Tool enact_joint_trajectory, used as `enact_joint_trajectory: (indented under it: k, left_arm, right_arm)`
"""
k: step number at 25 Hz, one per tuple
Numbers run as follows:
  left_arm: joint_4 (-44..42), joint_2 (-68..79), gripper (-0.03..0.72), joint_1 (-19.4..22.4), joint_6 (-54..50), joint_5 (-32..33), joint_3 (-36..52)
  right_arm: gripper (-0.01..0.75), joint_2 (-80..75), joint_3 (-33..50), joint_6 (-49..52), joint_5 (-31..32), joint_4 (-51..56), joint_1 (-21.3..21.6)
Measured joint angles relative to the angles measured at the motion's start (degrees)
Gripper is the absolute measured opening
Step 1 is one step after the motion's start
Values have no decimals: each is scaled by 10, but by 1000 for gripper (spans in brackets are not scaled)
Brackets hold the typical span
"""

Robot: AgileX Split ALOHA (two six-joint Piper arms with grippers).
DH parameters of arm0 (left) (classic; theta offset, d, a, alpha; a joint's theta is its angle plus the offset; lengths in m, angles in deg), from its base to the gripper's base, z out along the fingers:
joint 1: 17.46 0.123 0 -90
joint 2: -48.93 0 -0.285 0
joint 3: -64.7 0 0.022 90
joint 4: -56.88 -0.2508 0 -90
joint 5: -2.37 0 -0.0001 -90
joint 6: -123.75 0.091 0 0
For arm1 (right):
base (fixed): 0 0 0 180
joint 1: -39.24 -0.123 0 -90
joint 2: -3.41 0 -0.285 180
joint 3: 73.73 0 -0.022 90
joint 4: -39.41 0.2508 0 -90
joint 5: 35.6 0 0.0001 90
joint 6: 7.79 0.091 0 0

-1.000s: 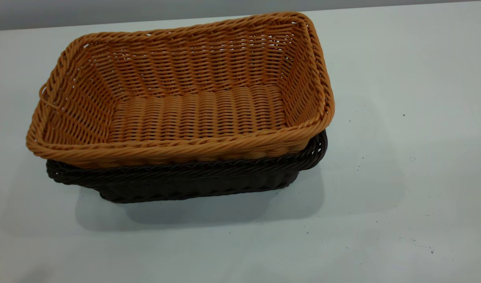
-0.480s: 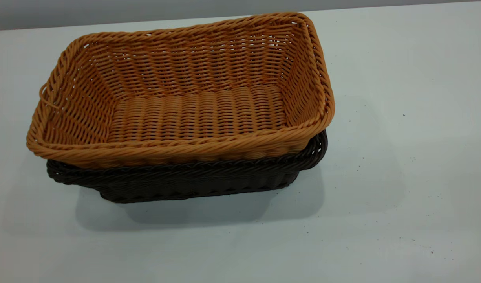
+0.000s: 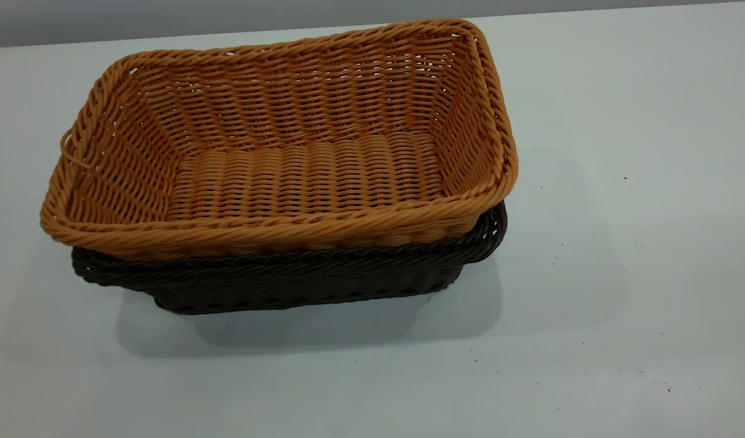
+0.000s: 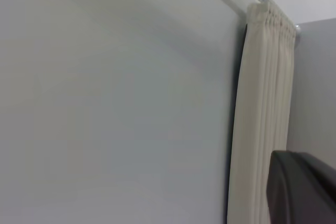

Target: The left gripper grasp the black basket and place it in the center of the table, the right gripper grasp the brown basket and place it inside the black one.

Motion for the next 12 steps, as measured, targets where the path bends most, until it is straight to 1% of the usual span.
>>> enact_joint_trajectory:
  k: [6, 12]
  left_arm:
    - [2, 0, -1, 0, 0, -73, 0]
    - [1, 0, -1, 0, 0, -72, 0]
  right_arm:
    - [0, 0, 0, -1, 0, 0, 0]
    - [0, 0, 0, -1, 0, 0, 0]
